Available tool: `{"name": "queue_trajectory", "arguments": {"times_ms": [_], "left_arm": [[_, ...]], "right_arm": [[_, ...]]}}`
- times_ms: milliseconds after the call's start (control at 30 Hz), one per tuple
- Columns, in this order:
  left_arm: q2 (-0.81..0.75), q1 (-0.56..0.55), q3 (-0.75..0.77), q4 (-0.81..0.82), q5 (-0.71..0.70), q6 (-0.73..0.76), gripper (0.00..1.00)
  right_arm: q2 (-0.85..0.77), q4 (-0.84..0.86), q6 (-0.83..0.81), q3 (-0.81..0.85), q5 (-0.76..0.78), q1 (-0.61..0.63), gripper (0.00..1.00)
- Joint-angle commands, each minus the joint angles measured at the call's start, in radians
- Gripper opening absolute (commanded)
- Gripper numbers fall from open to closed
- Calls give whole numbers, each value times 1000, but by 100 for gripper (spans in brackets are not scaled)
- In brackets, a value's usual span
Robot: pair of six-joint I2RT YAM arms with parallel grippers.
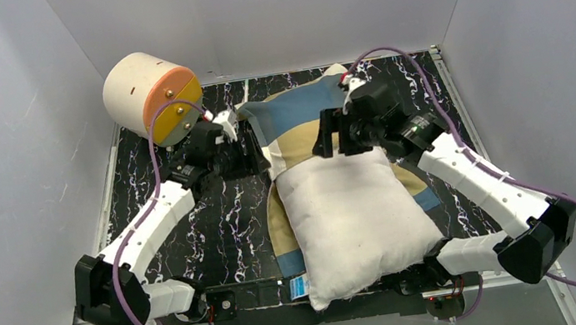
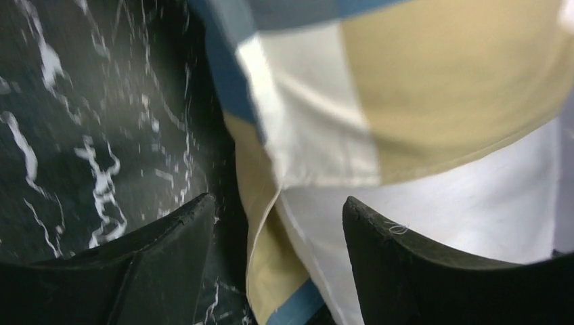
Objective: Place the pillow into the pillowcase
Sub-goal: Stuff the pillow into the pillowcase.
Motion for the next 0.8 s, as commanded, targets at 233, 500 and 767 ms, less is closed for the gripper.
{"name": "queue_trajectory", "arguments": {"times_ms": [233, 500, 767], "left_arm": [[-64, 0, -358, 317, 75, -150, 74], [39, 0, -506, 639, 92, -291, 60], [2, 0, -290, 417, 135, -202, 0]], "right_arm": [[186, -212, 94, 142, 568, 441, 98], [496, -182, 175, 156, 792, 444, 88], [518, 221, 92, 165, 762, 292, 1]]}}
